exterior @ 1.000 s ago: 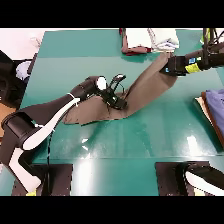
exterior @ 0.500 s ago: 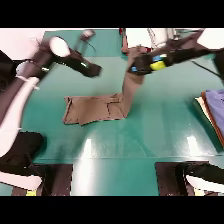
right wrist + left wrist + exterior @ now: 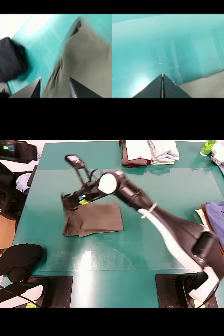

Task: Fold the shirts.

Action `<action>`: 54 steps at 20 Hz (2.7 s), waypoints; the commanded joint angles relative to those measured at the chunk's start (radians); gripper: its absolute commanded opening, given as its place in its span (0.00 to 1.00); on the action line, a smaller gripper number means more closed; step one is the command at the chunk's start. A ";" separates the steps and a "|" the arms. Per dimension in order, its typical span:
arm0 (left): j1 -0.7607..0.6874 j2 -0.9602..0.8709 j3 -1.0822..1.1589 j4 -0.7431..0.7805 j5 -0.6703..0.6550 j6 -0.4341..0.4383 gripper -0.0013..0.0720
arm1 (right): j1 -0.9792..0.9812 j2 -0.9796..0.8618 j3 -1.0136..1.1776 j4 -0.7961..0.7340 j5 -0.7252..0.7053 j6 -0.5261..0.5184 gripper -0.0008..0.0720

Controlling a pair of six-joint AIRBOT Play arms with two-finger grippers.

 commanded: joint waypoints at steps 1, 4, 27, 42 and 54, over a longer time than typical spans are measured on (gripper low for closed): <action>0.024 0.037 0.003 0.023 -0.040 0.005 0.06 | 0.020 -0.085 0.063 -0.025 -0.021 -0.010 0.56; 0.024 0.037 0.003 0.022 -0.071 0.026 0.06 | -0.072 0.058 -0.117 -0.084 0.036 -0.007 0.54; 0.024 0.036 0.002 -0.157 -0.114 0.048 0.06 | -0.269 0.022 -0.449 -0.135 0.171 0.307 0.80; -0.241 0.011 0.000 -0.163 -0.124 0.056 0.06 | -0.647 0.383 -0.416 -0.469 0.293 0.207 0.03; -0.305 0.000 -0.013 -0.171 -0.024 0.000 0.06 | -1.432 0.487 -0.423 -0.444 0.307 0.042 0.03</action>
